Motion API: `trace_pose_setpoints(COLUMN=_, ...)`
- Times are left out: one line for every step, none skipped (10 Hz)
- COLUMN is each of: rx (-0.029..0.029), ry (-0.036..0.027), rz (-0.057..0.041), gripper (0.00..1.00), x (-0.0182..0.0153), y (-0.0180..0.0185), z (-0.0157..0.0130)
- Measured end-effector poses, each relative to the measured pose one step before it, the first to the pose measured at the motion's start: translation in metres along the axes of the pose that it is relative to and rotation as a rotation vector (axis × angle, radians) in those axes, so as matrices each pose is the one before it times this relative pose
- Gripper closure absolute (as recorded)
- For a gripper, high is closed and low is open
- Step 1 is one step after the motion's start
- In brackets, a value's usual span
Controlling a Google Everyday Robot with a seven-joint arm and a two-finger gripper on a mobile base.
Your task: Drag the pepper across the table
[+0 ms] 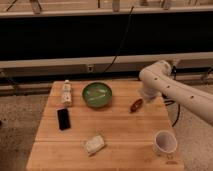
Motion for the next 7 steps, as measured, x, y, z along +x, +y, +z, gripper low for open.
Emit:
trace_pose_setpoints(rx=-0.00029, ry=-0.00218, rz=-0.0111, gripper=0.2, x=-0.00165, y=-0.00387, z=0.0025)
trace_pose_setpoints(rx=-0.00329, ry=-0.00168, rz=-0.00956, gripper=0.2, x=-0.00216, y=-0.00194, z=0.00288)
trace_pose_setpoints(rx=-0.00583, ry=0.00307, rz=-0.01019, gripper=0.2, x=0.00095, y=-0.00113, z=0.00307)
trace_pose_setpoints(rx=-0.00596, ry=0.00332, rz=-0.01433, gripper=0.2, x=0.00105, y=-0.00188, z=0.00364)
trace_pose_setpoints(rx=-0.00143, ry=-0.00018, rz=-0.01535, gripper=0.2, x=-0.00157, y=-0.00256, z=0.00215)
trace_pose_setpoints(rx=-0.00101, ry=0.00065, rz=-0.01738, gripper=0.2, x=-0.00059, y=-0.00265, z=0.00221)
trace_pose_setpoints(rx=-0.00302, ry=0.00101, rz=-0.01103, gripper=0.2, x=0.00112, y=-0.00059, z=0.00192)
